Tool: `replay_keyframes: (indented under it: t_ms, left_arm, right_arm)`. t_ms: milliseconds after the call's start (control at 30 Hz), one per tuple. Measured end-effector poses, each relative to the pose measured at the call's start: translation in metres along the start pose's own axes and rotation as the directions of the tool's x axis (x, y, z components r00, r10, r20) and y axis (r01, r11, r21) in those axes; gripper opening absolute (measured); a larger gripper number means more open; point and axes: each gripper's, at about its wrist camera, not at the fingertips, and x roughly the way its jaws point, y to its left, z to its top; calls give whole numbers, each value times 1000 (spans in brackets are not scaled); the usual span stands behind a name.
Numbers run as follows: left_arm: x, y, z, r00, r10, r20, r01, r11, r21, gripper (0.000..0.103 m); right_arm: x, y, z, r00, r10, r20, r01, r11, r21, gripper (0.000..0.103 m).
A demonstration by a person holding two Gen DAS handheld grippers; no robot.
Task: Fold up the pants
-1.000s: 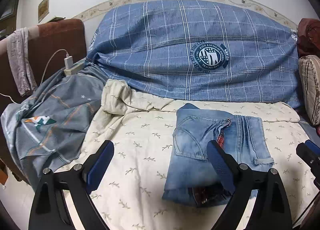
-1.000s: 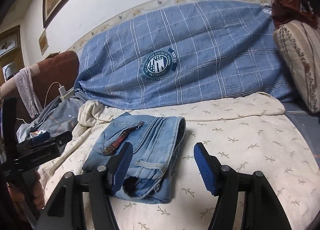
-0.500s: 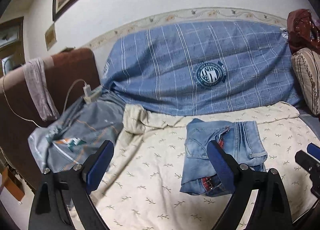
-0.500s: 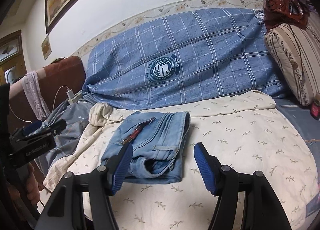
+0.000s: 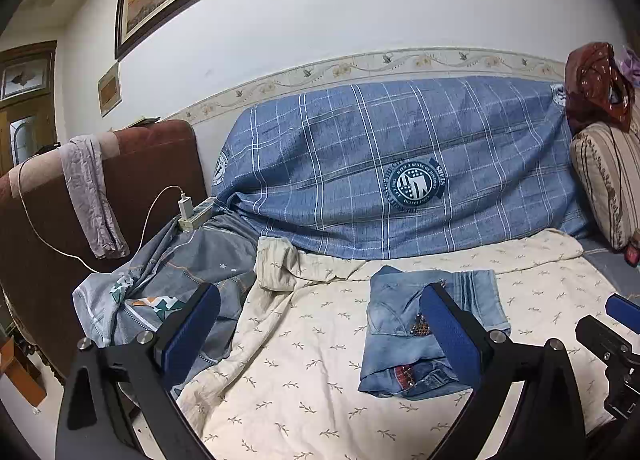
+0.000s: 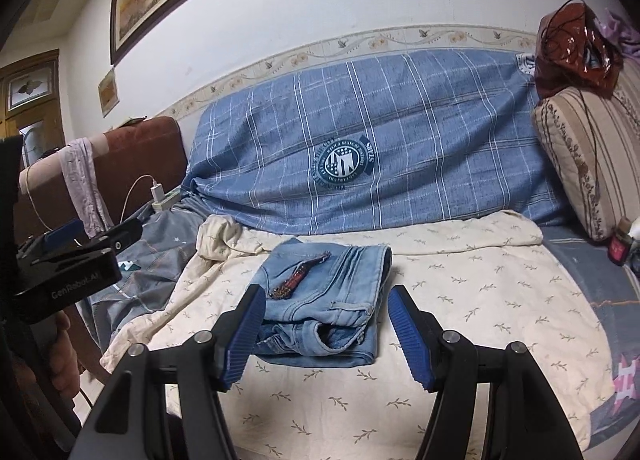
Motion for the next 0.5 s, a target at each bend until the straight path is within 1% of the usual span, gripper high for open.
replay_keyframes:
  t_ms: [233, 500]
  left_arm:
    - [-10, 8, 1, 1000, -10, 4, 10, 999, -30, 102]
    - [-8, 11, 0, 1000, -21, 2, 21, 999, -37, 102]
  right_arm:
    - [-7, 7, 1, 1000, 4, 14, -3, 1000, -18, 67]
    - [1, 4, -5, 1000, 9, -14, -9, 1000, -5, 67]
